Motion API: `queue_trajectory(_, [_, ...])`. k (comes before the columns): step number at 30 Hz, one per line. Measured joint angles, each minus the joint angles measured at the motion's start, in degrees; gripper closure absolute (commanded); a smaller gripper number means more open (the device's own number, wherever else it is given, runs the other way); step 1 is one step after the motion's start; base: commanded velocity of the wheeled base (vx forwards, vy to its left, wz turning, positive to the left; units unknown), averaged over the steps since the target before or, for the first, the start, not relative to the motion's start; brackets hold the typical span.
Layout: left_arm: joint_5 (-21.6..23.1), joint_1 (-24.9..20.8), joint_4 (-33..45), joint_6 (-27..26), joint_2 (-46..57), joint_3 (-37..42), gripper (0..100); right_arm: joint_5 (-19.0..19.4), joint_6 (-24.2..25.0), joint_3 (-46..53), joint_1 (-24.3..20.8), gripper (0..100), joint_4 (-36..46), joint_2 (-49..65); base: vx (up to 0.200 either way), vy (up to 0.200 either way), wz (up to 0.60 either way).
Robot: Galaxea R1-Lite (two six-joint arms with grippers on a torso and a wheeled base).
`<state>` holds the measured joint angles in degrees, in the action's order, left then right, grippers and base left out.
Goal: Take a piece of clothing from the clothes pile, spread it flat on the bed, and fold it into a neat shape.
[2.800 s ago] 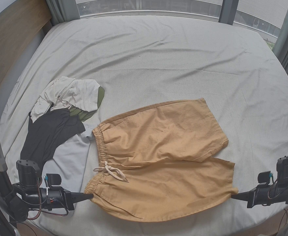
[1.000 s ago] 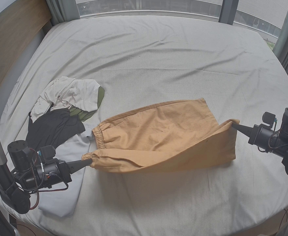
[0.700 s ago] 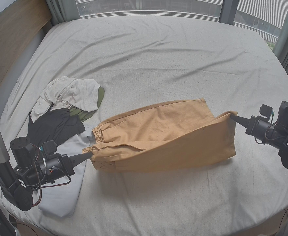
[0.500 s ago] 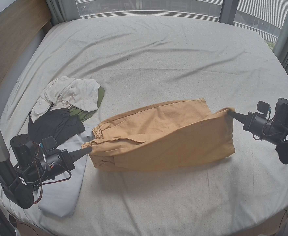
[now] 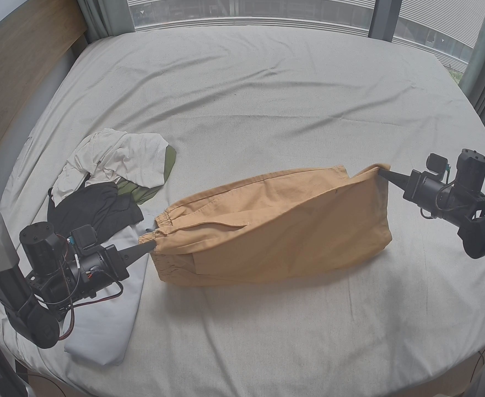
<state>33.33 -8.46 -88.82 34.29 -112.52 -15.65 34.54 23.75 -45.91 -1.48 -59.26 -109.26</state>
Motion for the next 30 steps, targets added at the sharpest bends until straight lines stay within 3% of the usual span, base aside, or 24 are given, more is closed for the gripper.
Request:
queue_trajectory(9, [-4.8,-0.2,0.0,2.0,-2.1,-2.9,100,0.0,-0.1,-3.5,-0.6,100,0.1,-3.2,0.0,0.0,0.0])
queue_trajectory(19, [-5.5,-0.4,0.0,3.4,-3.6,-5.2,100,-0.1,-0.1,-8.4,-1.5,100,0.1,-6.9,0.0,0.0,0.0])
queue_trajectory(30, [-9.9,-0.7,0.0,5.3,-5.6,-8.3,100,-0.1,0.0,-11.8,-1.0,100,0.1,-10.0,0.0,0.0,0.0])
